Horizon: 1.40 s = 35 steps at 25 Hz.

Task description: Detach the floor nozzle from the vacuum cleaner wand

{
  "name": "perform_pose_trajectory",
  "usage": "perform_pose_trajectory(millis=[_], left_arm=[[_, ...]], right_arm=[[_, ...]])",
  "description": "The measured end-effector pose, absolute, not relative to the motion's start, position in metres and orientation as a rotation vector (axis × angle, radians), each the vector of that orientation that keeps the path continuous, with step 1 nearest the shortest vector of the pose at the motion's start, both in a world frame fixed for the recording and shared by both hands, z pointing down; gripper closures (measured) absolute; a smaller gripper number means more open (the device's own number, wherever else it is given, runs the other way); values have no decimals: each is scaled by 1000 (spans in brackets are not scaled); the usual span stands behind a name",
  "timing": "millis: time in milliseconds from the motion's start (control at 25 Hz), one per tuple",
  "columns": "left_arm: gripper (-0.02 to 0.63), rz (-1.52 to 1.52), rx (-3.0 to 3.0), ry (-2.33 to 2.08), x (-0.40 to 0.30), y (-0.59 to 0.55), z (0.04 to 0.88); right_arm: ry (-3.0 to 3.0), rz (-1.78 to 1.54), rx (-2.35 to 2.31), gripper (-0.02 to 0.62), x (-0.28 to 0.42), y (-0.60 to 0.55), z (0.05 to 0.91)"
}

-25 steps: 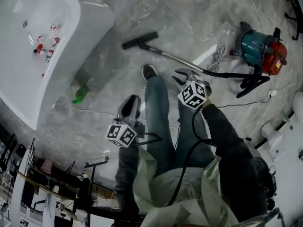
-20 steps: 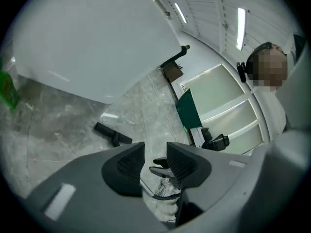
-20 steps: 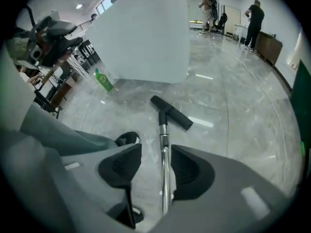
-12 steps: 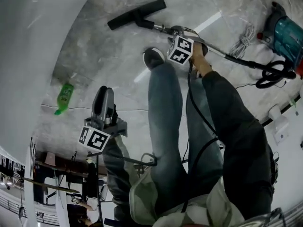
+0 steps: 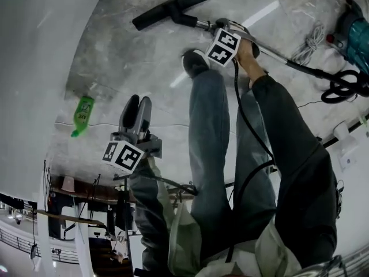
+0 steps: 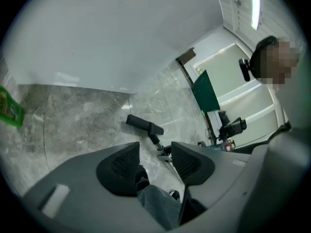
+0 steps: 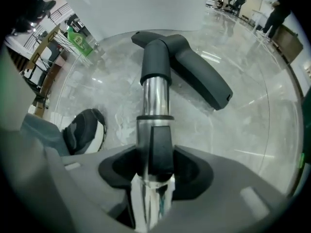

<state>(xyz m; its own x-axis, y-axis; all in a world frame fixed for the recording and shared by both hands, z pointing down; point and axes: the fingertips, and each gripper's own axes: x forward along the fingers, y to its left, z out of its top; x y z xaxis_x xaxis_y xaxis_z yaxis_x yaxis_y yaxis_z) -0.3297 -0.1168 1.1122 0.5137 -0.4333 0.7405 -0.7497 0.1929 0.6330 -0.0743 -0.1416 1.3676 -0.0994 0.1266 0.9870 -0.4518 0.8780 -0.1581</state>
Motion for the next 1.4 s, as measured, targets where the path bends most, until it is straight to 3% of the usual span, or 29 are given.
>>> perform_pose_trajectory(millis=[160,240,360,440,560,680,800,880,920,1040,1080,1240,1360,1400], left_arm=[[391,471,1571,-1051,-290,-134,1109],[433,514,1646,-1043,-264,-150,1093],[434,418,1700,-1003,-212,-183,1053],[383,300,1718,-944,-177,-198,1021],[180,180,1717,-866,-143,-199,967],[178,50,1680,-903,-131,-210,913],[302,-21,1753,-847,-103,-222,846],[301,4,1798,-788,-84,-205,797],[285,-4,1813,-749,-74,-196,773],[149,-83,1836,-648,-41,-183,709],[147,-70,1845,-663,-34,-178,693],[271,-21,1893,-819,-11,-153,634],[410,-12,1990,-957,-6,-141,589],[411,3,2031,-988,-4,-134,576]], right_arm=[[-1709,512,252,411,-90,-145,1297],[-1755,523,256,411,-92,-146,1248],[-1801,518,271,411,-87,-161,1172],[-1817,490,268,411,-88,-168,1124],[-1842,486,195,411,-99,-143,1054],[-1884,483,131,412,-93,-118,986],[-1928,468,89,413,-74,-112,925],[-1943,488,38,413,-65,-93,880],[-1944,487,13,413,-59,-84,859],[-1923,445,-24,411,-39,-71,807],[-1905,427,-26,411,-32,-67,792],[-1871,353,-8,410,-8,-45,744],[-1941,261,-12,410,-2,-40,714],[-1980,228,-9,410,-1,-37,703]])
